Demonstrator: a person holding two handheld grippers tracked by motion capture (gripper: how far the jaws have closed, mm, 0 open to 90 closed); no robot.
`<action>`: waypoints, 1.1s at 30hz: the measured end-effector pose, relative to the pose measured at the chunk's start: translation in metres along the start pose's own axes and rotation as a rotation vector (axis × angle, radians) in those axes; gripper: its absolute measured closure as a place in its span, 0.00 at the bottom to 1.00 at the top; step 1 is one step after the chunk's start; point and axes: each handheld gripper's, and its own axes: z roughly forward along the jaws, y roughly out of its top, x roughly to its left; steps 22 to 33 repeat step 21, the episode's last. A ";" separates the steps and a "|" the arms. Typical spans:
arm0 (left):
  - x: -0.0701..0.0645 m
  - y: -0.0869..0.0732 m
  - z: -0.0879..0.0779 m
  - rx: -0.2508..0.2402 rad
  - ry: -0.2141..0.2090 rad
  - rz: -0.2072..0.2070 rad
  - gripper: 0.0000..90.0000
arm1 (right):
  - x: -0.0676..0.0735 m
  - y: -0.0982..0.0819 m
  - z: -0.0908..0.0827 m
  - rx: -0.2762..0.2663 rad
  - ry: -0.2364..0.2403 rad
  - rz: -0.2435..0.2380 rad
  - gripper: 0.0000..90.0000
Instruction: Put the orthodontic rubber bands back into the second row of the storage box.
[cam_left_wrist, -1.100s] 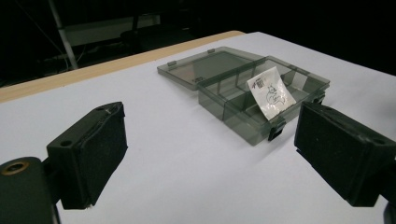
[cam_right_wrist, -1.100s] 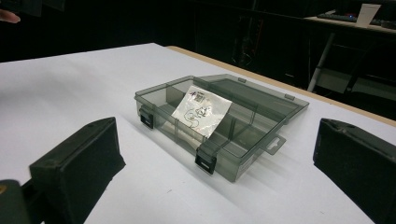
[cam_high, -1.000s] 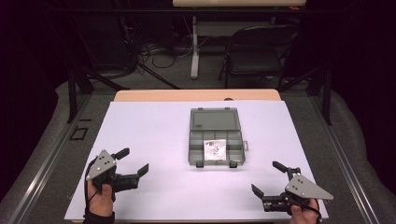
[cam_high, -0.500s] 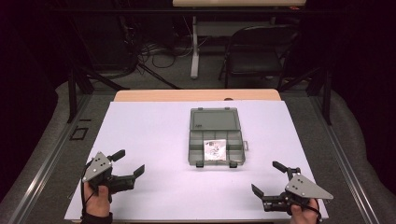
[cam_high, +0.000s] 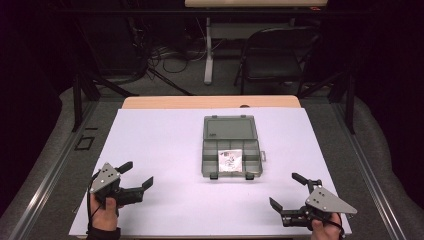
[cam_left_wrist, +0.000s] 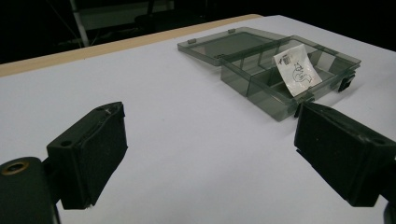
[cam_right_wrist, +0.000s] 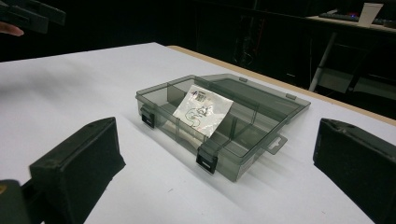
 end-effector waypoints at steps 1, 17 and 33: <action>0.000 0.000 0.000 0.000 0.000 -0.001 0.11 | 0.000 0.000 0.000 0.000 0.000 0.000 0.00; 0.000 -0.001 0.001 0.003 0.000 0.003 0.11 | 0.001 0.000 0.001 -0.003 0.000 0.002 0.00; 0.001 -0.001 0.002 0.010 0.005 -0.004 0.11 | 0.000 -0.001 0.001 -0.002 -0.001 0.003 0.00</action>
